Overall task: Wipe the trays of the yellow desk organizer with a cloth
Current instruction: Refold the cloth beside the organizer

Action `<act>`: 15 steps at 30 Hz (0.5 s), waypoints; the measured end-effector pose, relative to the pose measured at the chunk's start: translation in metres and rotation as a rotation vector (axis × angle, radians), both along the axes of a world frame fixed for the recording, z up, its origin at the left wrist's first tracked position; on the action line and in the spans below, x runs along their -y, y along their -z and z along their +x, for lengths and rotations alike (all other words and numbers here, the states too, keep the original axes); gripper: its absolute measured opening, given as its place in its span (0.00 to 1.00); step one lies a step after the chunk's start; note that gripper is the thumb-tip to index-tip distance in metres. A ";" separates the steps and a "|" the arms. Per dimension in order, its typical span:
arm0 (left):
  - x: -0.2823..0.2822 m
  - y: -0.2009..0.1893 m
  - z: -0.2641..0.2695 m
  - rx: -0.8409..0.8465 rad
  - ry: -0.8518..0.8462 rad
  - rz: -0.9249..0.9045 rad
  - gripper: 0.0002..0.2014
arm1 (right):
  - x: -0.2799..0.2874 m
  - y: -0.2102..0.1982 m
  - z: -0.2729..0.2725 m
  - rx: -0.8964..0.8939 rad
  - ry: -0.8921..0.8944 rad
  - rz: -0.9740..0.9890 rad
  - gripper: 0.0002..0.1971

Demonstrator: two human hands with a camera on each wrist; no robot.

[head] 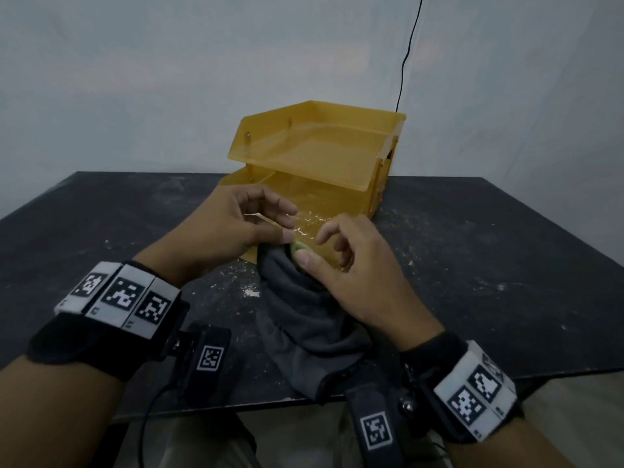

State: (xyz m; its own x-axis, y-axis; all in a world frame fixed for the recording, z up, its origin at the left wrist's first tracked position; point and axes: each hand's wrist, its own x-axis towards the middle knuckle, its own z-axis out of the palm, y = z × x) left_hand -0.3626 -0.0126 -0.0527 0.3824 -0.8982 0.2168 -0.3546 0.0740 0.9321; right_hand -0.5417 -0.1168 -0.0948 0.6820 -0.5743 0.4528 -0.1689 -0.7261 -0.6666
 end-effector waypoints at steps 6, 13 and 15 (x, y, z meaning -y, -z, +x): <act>0.005 -0.003 -0.004 0.059 -0.007 0.002 0.15 | -0.013 0.005 0.012 -0.136 -0.070 0.061 0.10; -0.011 -0.014 0.011 0.128 0.129 0.216 0.20 | -0.009 0.001 0.000 -0.005 -0.032 0.190 0.12; -0.014 -0.018 0.015 0.192 0.215 0.339 0.18 | -0.006 -0.004 -0.001 -0.066 -0.056 0.286 0.14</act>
